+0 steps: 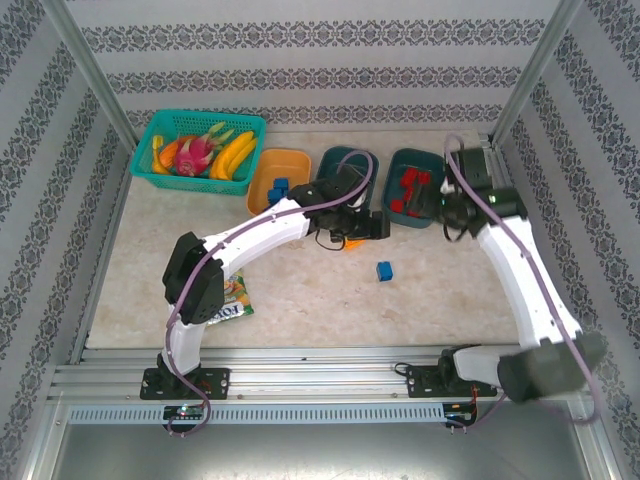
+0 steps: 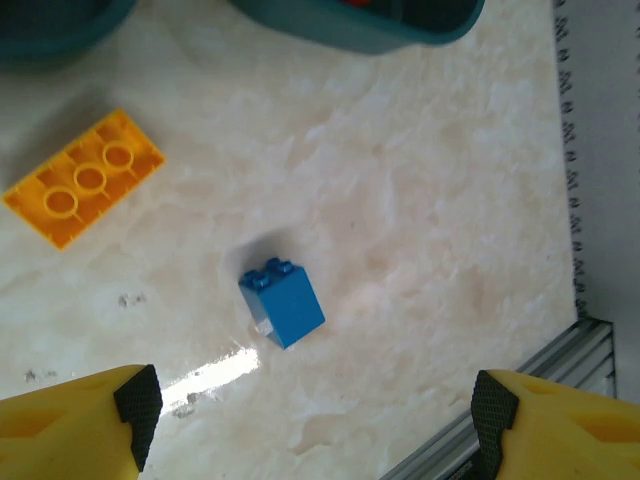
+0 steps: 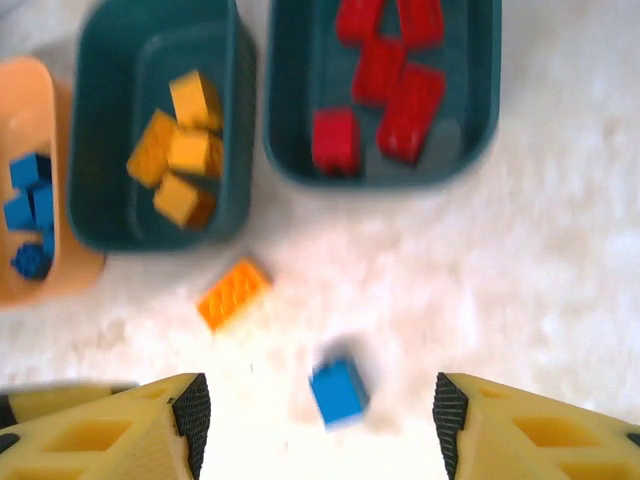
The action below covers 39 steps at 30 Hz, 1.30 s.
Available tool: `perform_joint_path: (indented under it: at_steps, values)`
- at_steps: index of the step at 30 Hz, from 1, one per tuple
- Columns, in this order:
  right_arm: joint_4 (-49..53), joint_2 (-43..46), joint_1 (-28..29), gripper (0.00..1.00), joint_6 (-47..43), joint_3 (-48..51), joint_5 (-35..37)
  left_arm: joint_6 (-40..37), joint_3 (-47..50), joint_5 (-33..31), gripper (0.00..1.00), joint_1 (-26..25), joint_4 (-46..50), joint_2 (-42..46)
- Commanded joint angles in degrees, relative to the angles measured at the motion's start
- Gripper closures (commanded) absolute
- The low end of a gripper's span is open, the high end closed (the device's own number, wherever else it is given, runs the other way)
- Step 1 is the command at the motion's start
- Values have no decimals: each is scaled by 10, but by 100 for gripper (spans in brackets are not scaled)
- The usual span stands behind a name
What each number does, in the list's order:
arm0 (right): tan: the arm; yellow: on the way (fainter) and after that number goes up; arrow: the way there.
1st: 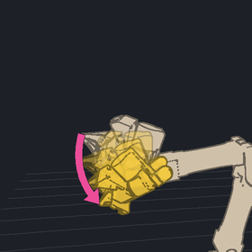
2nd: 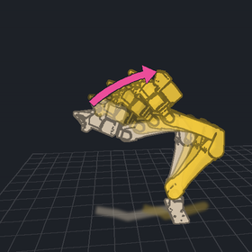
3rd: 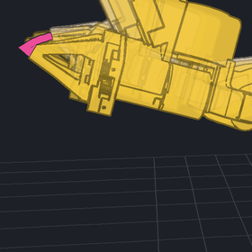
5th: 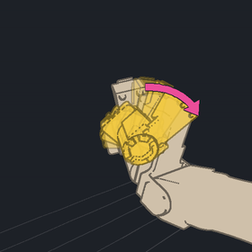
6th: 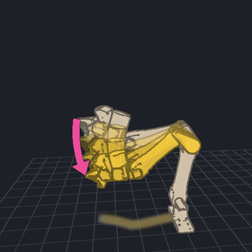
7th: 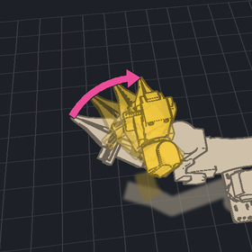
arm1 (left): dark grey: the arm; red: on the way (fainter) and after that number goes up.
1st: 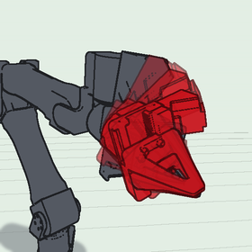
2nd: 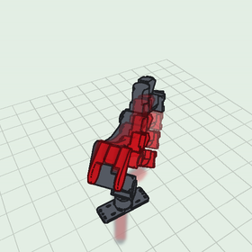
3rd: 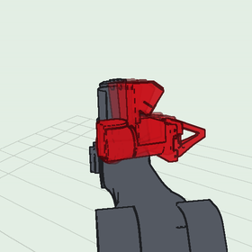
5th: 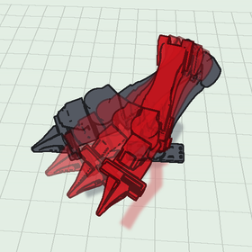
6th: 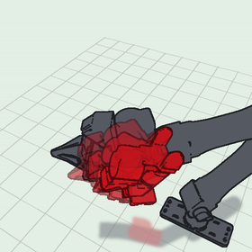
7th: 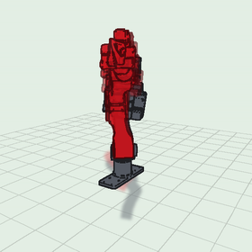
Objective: Sort the legos into containers by color
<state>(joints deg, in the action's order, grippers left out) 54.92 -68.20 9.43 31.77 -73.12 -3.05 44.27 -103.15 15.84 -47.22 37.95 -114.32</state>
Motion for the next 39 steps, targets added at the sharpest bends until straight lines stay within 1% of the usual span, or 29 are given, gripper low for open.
perform_joint_path:
  at_steps: [1,5,8,13,18,23,28,31,36,39]
  values:
    - [73,101,8,36,71,85,-64,28,-24,-43,16,-30,46,-24]
    - [128,214,11,34,113,165,-113,51,-64,-72,16,-62,76,-69]
    - [151,261,12,32,127,194,-140,65,-110,-96,16,-80,114,-113]
    - [176,290,13,30,119,200,-159,76,-171,-130,15,-94,153,-174]
    - [205,309,13,30,102,197,-159,89,-203,-134,15,-96,161,-219]
    - [211,325,13,30,105,207,-167,97,-223,-127,18,-96,149,-255]
    - [212,330,13,31,104,210,-167,98,-260,-124,26,-96,153,-288]
    - [215,331,13,31,101,211,-167,98,-266,-129,34,-96,151,-295]
    - [214,332,13,31,97,213,-168,92,-266,-136,53,-96,156,-296]
    - [209,330,12,32,97,215,-170,85,-266,-145,58,-96,163,-289]
